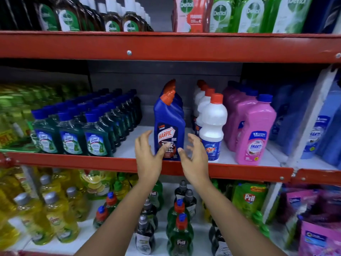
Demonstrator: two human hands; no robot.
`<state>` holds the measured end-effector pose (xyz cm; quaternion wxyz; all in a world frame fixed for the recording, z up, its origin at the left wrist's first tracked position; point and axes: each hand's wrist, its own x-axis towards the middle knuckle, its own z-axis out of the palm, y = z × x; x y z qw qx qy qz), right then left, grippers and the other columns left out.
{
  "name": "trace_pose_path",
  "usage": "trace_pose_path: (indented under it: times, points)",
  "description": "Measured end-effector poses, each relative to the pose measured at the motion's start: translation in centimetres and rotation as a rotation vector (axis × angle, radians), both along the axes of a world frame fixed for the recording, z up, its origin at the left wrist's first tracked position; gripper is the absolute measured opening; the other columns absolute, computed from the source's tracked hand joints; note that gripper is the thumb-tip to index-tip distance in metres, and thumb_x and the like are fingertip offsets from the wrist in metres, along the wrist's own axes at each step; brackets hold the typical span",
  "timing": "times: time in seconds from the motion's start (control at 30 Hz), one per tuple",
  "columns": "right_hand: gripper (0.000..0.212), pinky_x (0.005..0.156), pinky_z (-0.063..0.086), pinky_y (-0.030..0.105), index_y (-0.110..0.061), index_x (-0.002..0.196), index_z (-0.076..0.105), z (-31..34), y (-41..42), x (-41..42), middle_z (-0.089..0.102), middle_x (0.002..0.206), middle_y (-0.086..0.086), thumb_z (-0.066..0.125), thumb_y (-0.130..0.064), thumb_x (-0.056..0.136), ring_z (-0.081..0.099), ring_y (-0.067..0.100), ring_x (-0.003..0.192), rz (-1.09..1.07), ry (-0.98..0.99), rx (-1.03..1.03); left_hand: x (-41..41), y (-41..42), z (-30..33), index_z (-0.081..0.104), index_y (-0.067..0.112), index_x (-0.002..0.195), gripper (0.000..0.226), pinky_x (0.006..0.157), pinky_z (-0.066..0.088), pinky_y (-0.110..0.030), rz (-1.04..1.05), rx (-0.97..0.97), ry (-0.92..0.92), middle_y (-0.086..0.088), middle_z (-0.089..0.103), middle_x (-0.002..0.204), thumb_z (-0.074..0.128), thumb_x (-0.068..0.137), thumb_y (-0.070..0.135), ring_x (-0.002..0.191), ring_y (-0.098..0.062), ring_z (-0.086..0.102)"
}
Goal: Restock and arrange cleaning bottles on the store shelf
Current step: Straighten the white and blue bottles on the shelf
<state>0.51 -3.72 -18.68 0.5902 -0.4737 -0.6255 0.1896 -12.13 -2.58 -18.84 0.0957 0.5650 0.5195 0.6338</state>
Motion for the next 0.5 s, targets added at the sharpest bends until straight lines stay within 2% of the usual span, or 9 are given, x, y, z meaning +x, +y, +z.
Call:
trace_pose_path:
  times: [0.03, 0.1, 0.17, 0.27, 0.5]
  points:
    - [0.052, 0.096, 0.047, 0.028, -0.012, 0.135, 0.045, 0.0, 0.5, -0.2, 0.054, 0.131, 0.005, 0.062, -0.002, 0.087, 0.056, 0.019, 0.117, -0.013, -0.026, -0.016, -0.5, 0.3, 0.0, 0.045, 0.014, 0.128, 0.058, 0.089, 0.043, -0.023, -0.046, -0.035, 0.011, 0.002, 0.044, 0.123, 0.074, 0.08, 0.031, 0.11, -0.005, 0.043]
    - [0.061, 0.098, 0.051, 0.041, -0.017, 0.134, 0.043, 0.1, 1.3, -0.4, 0.056, 0.132, 0.007, 0.066, 0.001, 0.08, 0.057, 0.023, 0.118, -0.026, -0.067, -0.057, -1.4, 0.7, 0.1, 0.046, 0.014, 0.128, 0.057, 0.08, 0.042, -0.007, -0.124, -0.064, 0.046, 0.004, 0.048, 0.121, 0.075, 0.08, 0.024, 0.109, -0.005, 0.045]
    - [0.066, 0.095, 0.054, 0.043, -0.019, 0.133, 0.042, 0.4, 1.9, -0.5, 0.059, 0.129, 0.007, 0.072, 0.0, 0.076, 0.059, 0.021, 0.116, -0.016, -0.094, -0.109, -2.2, 1.1, 0.1, 0.049, 0.014, 0.124, 0.053, 0.069, 0.041, 0.001, -0.164, -0.048, 0.097, 0.005, 0.054, 0.115, 0.077, 0.079, 0.018, 0.103, -0.007, 0.051]
    - [0.068, 0.092, 0.056, 0.042, -0.018, 0.13, 0.044, 0.4, 2.3, -0.5, 0.063, 0.125, 0.006, 0.077, -0.003, 0.074, 0.063, 0.021, 0.111, -0.031, -0.128, -0.126, -2.8, 1.7, 0.1, 0.05, 0.014, 0.121, 0.053, 0.066, 0.043, 0.001, -0.206, -0.038, 0.126, 0.003, 0.059, 0.114, 0.078, 0.077, 0.014, 0.098, -0.008, 0.055]
    - [0.066, 0.089, 0.058, 0.045, -0.019, 0.127, 0.043, 0.1, 2.4, -1.1, 0.064, 0.124, 0.006, 0.079, -0.006, 0.073, 0.064, 0.022, 0.11, -0.091, -0.154, -0.084, -3.3, 2.6, -0.4, 0.046, 0.017, 0.126, 0.056, 0.072, 0.043, 0.002, -0.24, -0.051, 0.16, -0.003, 0.057, 0.122, 0.076, 0.079, 0.015, 0.106, -0.009, 0.054]
